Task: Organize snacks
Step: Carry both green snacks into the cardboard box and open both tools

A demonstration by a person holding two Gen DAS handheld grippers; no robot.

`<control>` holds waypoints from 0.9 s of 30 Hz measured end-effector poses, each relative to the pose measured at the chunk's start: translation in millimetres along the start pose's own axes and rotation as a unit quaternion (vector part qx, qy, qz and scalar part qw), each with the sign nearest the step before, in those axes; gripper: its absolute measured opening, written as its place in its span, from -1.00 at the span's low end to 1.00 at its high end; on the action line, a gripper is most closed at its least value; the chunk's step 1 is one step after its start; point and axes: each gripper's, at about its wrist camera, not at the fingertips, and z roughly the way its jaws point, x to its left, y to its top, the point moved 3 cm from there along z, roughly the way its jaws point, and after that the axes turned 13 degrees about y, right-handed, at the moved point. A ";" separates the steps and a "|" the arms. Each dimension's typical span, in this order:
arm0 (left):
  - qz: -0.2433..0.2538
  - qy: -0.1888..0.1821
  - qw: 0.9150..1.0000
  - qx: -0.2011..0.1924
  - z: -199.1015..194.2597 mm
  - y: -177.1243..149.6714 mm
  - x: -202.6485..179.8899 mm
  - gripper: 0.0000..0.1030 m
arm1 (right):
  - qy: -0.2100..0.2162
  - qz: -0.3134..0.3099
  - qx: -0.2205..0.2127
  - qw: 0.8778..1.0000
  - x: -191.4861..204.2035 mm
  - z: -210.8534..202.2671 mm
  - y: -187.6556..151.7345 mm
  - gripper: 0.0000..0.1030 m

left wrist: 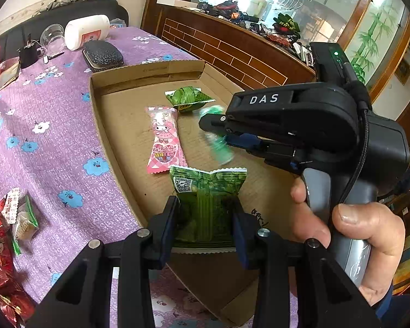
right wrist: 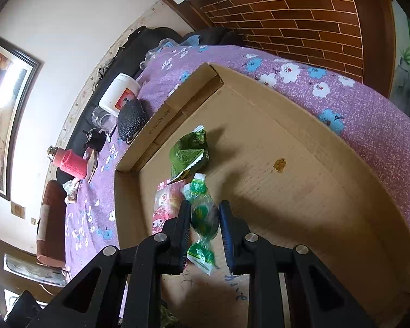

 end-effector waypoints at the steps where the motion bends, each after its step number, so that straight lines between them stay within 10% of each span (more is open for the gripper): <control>1: -0.001 -0.001 1.000 0.000 -0.1 -0.2 -0.2 -0.31 | 0.000 0.000 -0.001 1.000 0.2 -0.2 0.3 -0.55; 27: -0.008 0.001 1.000 -0.020 -13.3 3.2 4.1 -0.12 | -0.001 -0.038 -0.068 0.997 19.5 -29.5 4.8 -0.51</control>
